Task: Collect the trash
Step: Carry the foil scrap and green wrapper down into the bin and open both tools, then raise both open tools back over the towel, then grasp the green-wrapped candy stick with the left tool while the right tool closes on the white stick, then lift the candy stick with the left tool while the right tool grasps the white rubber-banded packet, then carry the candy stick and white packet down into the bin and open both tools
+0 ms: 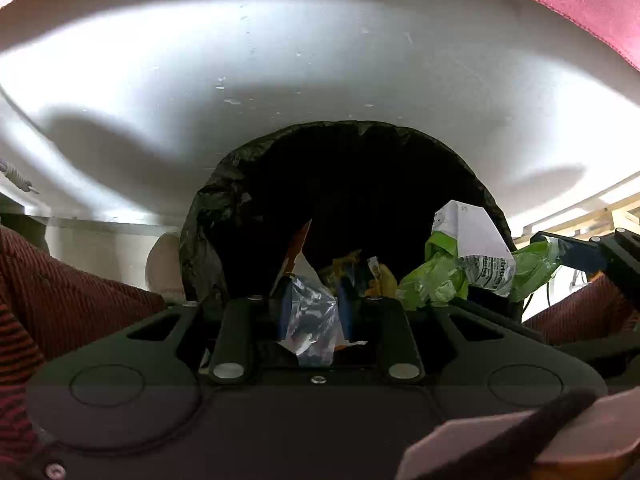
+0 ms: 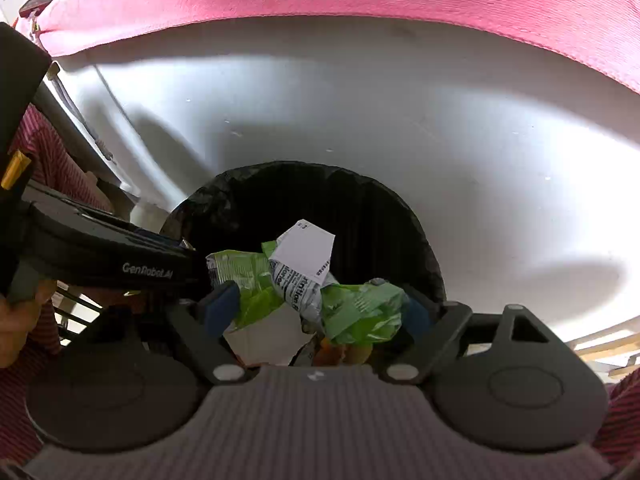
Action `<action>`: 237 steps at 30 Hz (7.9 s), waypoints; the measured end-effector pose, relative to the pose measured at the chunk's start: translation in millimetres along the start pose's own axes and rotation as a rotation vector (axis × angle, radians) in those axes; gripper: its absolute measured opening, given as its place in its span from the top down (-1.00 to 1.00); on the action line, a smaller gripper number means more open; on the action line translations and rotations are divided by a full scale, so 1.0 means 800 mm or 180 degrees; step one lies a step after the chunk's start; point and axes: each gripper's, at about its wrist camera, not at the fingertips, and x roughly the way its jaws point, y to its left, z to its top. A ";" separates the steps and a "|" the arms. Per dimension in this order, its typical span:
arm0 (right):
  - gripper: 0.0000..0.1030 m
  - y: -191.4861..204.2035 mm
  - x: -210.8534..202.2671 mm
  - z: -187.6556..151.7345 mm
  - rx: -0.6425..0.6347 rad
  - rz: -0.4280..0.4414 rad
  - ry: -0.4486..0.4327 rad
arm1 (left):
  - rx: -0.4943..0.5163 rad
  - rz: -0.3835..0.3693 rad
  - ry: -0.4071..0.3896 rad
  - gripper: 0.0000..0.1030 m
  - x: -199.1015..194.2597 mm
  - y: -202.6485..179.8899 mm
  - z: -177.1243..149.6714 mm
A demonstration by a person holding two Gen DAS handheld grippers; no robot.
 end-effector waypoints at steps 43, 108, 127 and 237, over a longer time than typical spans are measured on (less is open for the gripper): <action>-0.88 -0.009 -0.061 0.010 0.0132 -0.0058 -0.0441 | 0.0137 -0.0033 -0.0477 -0.09 -0.083 -0.014 0.011; -0.21 -0.168 -0.154 0.250 0.0407 -0.0556 -0.1925 | -0.0113 -0.0702 -0.2026 0.03 -0.156 -0.080 0.333; -0.14 -0.145 -0.070 0.333 -0.0109 -0.0690 -0.1533 | 0.0034 -0.0592 -0.2500 0.56 -0.211 -0.036 0.251; 0.09 -0.003 -0.164 0.042 0.0118 -0.0098 -0.1692 | 0.0019 -0.0709 -0.1822 0.54 -0.234 0.014 0.008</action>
